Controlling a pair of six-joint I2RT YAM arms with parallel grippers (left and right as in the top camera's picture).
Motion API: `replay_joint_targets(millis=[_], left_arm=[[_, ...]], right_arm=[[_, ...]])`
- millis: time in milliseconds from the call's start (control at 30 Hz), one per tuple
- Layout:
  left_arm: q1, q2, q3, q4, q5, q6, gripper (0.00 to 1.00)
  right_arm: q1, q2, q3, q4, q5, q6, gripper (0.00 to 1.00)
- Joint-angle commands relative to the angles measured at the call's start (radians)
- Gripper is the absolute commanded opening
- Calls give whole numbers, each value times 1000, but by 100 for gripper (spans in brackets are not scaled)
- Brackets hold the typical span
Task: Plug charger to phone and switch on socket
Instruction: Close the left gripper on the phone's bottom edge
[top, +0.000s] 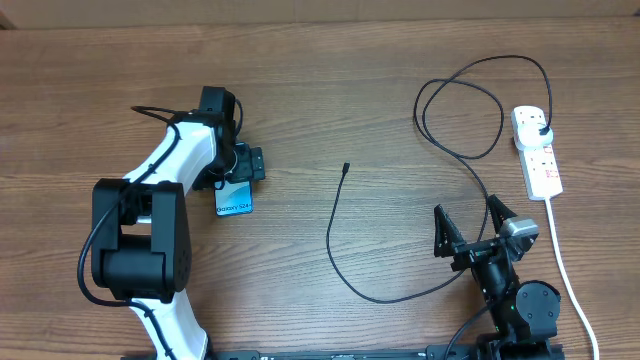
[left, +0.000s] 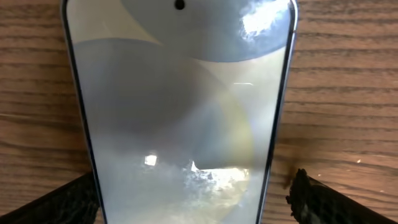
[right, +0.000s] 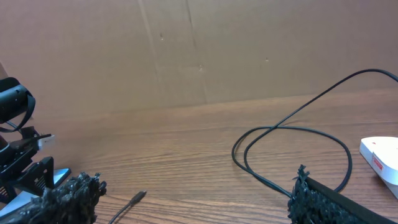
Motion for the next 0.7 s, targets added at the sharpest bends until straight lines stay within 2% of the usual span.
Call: replay_joint_targets(millis=[0,167,667], left_arm=[[-6,41,-42,-20,24,-53,100],[-7,41,-42,-43,11,-98,100],[-7,41,-42,-5,-3,-92,95]], right_arm=[[-3,-9,-11,4,-2,-1,100],[-3,-9,-11,4,-2,-1,100],[-3,-9,-11,4,-2,-1,100]])
